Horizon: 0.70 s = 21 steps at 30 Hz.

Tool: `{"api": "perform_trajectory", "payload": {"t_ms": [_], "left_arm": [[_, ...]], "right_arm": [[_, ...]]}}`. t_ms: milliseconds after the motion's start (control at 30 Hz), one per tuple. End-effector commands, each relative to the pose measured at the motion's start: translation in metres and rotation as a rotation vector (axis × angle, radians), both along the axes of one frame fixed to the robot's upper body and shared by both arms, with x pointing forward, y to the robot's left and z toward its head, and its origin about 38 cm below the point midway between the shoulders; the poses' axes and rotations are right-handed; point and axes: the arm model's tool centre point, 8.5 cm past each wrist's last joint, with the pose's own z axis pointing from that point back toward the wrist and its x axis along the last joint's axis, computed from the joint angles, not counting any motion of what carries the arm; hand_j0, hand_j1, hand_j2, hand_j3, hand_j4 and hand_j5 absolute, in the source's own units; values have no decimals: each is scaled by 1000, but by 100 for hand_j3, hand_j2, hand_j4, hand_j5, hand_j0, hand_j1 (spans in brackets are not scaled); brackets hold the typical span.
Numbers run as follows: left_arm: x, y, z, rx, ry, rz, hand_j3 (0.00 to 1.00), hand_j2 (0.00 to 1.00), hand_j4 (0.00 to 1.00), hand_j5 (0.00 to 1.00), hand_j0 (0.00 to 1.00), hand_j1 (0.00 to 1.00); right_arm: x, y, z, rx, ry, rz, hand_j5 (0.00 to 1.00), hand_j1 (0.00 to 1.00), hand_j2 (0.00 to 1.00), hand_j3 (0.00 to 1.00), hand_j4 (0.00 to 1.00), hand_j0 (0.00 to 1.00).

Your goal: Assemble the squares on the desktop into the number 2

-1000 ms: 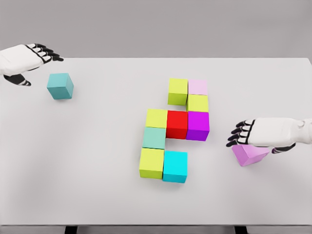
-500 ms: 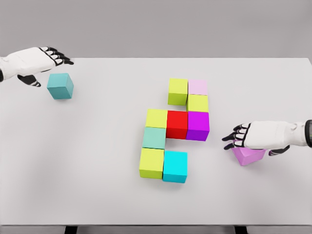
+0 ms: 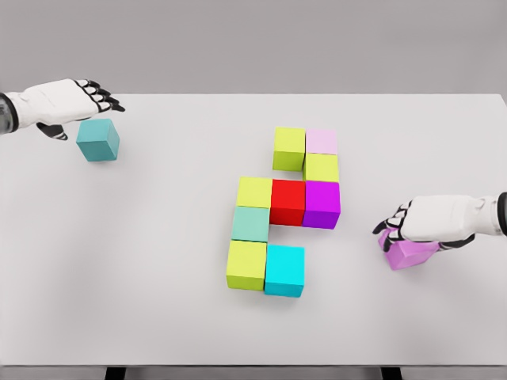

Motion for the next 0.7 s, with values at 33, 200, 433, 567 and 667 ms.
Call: {"api": "perform_trajectory", "payload": {"t_ms": [33, 200, 433, 567, 667], "left_arm": [[1, 1, -1, 10, -1, 5, 100, 100, 100, 100, 100, 100], [3, 0, -2, 19, -1, 5, 100, 100, 100, 100, 100, 100], [7, -4, -11, 13, 16, 16, 100, 100, 100, 100, 100, 100], [7, -7, -15, 27, 33, 11, 100, 100, 100, 100, 100, 100], [6, -7, -16, 31, 39, 13, 100, 100, 100, 100, 100, 100]], "right_arm": [[-5, 4, 7, -14, -16, 36, 67, 67, 67, 67, 67, 67], [-6, 10, 12, 14, -13, 45, 67, 67, 67, 67, 67, 67], [-7, 18, 14, 97, 26, 37, 67, 67, 67, 67, 67, 67], [-9, 22, 13, 140, 55, 36, 67, 67, 67, 67, 67, 67], [-10, 30, 10, 173, 73, 44, 68, 68, 68, 68, 68, 68]]}}
